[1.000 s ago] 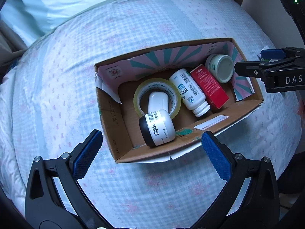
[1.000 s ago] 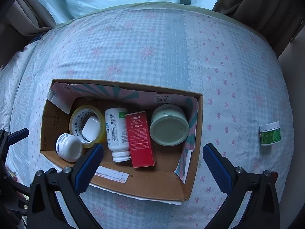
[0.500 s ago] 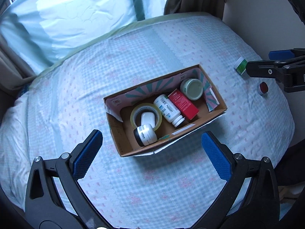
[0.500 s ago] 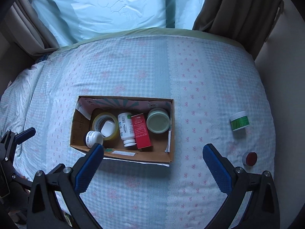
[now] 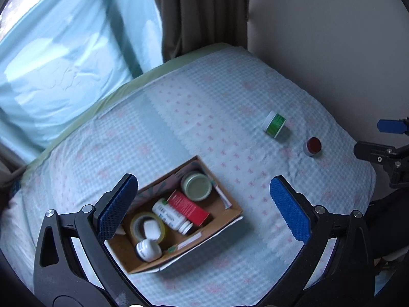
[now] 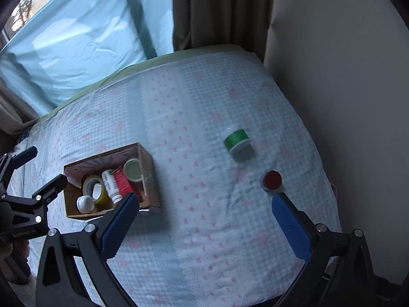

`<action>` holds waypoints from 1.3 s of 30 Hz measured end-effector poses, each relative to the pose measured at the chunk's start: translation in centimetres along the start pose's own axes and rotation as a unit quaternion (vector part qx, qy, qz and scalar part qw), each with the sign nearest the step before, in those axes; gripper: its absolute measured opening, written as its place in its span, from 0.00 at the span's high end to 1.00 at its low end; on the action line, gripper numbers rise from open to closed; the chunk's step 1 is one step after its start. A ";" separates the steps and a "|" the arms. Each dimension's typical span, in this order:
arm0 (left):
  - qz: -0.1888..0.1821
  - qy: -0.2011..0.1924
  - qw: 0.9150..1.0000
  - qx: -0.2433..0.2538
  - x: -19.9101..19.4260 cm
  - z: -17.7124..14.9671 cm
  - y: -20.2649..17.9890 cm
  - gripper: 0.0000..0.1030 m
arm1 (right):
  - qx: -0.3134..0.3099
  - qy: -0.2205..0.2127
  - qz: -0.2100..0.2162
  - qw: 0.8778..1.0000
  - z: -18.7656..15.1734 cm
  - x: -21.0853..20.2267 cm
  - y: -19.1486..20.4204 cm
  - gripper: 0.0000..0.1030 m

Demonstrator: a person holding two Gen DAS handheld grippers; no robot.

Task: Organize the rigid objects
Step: 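Grasp the green-labelled jar with the left tool while the right tool grasps the red-lidded tin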

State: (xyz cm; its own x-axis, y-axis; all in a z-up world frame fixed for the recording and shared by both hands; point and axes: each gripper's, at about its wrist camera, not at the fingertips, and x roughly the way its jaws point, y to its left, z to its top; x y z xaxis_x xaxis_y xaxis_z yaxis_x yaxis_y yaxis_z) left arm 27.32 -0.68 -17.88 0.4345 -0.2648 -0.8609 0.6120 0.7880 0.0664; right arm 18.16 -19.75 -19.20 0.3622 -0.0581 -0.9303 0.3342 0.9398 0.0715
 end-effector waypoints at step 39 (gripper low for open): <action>-0.085 0.217 0.937 0.260 38.5 10.0 -21.9 0.33 | 0.300 0.170 0.020 0.938 -1.3 29.5 -20.2 0.37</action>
State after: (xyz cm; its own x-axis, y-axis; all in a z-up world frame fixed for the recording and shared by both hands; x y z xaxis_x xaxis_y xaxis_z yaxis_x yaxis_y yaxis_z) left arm 37.26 -33.71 -47.47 0.0607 -0.0213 -0.9979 0.9363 0.3476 0.0495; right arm 20.97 -39.96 -48.56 0.1215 0.1802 -0.9761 0.7931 0.5736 0.2046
